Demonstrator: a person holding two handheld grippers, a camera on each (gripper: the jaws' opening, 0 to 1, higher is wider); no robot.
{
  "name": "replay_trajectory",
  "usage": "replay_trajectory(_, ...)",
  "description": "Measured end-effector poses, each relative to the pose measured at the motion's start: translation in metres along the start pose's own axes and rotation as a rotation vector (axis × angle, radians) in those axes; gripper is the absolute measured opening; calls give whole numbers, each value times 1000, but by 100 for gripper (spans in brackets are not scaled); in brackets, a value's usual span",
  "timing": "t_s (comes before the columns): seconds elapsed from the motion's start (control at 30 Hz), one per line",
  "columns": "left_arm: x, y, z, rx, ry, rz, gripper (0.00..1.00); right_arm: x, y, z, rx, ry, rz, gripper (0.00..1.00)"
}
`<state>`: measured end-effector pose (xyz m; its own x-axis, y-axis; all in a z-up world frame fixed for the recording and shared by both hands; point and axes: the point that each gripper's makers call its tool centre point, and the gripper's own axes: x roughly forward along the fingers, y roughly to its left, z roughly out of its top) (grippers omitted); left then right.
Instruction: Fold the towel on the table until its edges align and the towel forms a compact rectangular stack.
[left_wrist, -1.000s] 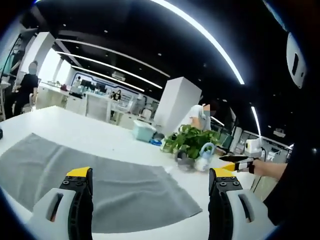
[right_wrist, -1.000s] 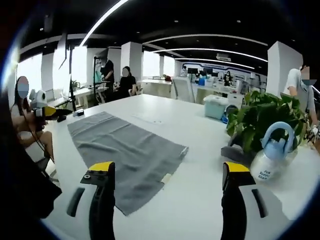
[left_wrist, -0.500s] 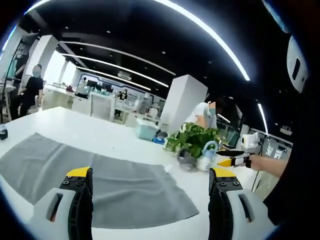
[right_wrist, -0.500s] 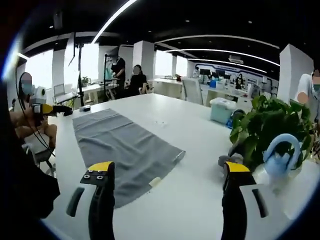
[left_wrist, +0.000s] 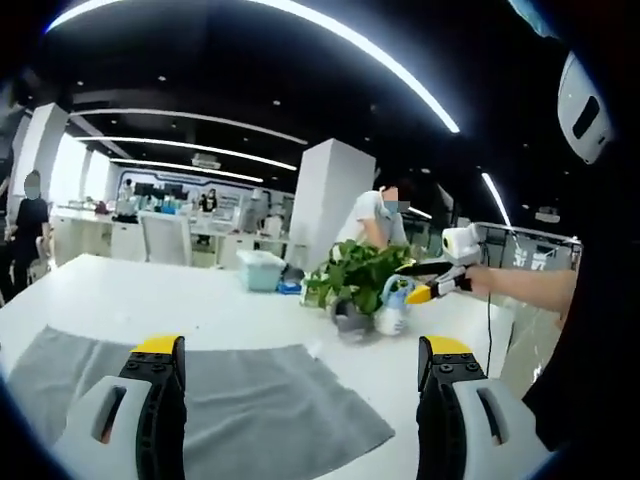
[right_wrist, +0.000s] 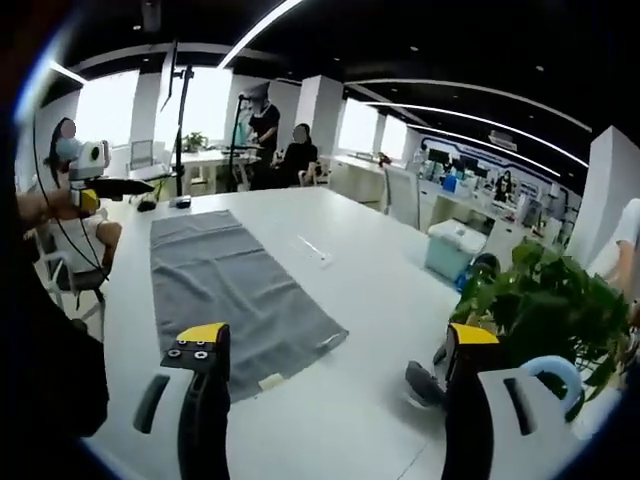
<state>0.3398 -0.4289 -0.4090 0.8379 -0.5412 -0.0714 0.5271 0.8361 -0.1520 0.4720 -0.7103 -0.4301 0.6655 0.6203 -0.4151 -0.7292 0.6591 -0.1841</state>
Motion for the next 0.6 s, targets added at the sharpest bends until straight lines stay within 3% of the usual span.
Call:
replay_trajectory(0.17,9,-11,0,-18,-10,-24,99,11,-11,5,12,7,30,87)
replay_trajectory(0.37,21,-29,-27,1,80,-72,99,32,-10,-3,70,22,61,82)
replay_trajectory(0.6,38,-48,-43,22,134,-133,97,56,-20,3,85,50,106,81)
